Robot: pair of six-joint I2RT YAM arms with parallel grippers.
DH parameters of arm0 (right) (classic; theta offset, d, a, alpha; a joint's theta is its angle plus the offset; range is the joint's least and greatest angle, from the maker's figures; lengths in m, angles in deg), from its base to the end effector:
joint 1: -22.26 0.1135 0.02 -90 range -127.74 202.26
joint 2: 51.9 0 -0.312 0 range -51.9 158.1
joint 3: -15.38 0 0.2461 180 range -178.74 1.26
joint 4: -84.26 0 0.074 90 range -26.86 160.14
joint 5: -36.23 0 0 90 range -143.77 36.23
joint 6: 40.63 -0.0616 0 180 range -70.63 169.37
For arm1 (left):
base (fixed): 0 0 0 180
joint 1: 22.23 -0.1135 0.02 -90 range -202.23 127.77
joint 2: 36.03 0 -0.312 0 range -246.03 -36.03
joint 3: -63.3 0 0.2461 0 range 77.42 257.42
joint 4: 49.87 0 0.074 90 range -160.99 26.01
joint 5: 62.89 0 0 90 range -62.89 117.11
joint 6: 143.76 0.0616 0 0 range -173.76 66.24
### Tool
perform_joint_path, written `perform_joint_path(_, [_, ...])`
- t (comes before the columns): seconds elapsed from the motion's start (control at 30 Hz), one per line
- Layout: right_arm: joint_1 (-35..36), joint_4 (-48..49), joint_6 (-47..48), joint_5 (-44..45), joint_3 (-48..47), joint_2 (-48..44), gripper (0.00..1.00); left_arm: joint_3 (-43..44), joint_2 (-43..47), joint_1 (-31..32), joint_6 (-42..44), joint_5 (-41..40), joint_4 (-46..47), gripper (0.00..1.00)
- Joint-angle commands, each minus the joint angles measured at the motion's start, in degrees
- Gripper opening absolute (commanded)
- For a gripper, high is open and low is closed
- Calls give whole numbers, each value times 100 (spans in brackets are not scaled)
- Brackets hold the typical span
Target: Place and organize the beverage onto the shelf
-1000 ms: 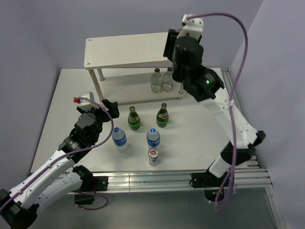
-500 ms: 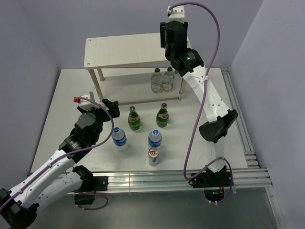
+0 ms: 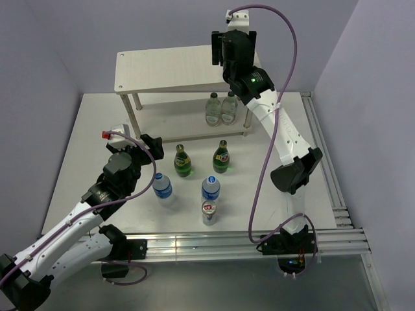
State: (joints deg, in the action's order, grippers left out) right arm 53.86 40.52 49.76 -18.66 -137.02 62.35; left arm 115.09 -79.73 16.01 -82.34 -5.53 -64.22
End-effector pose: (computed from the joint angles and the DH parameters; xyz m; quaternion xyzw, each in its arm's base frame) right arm 0.4150 0.2137 0.5379 0.0002 0.7347 -0.0429 0.6770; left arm 0.1488 -0.0749 0.3500 -0.1267 0.7279 -0.1780 0.6499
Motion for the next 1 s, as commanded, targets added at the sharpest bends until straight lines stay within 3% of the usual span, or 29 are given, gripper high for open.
perform_joint_path(0.0, [-31, 361, -29, 136, 73, -193, 83, 12, 64, 17, 63, 39, 190, 99])
perform_joint_path(0.1, [-31, 361, -29, 224, 143, -211, 86, 30, 55, 17, 63, 48, 172, 99])
perform_joint_path(0.17, [-22, 413, -29, 294, 257, -298, 100, 30, 55, 17, 45, 39, 164, 99])
perform_joint_path(0.37, [136, 256, -450, 882, 968, -965, 100, 47, 55, 26, 45, 21, 137, 99])
perform_joint_path(0.63, [1251, 1205, -697, 1955, 4263, -3266, 100, 65, 37, 34, 45, -23, 93, 99])
perform_joint_path(0.83, [2516, 572, -2268, 1851, 6152, -4716, 100, 56, 81, 43, 28, -75, 67, 99])
perform_joint_path(0.97, [3824, 1002, -3051, 2059, 7822, -5545, 100, 56, 46, 52, 28, -93, 58, 99])
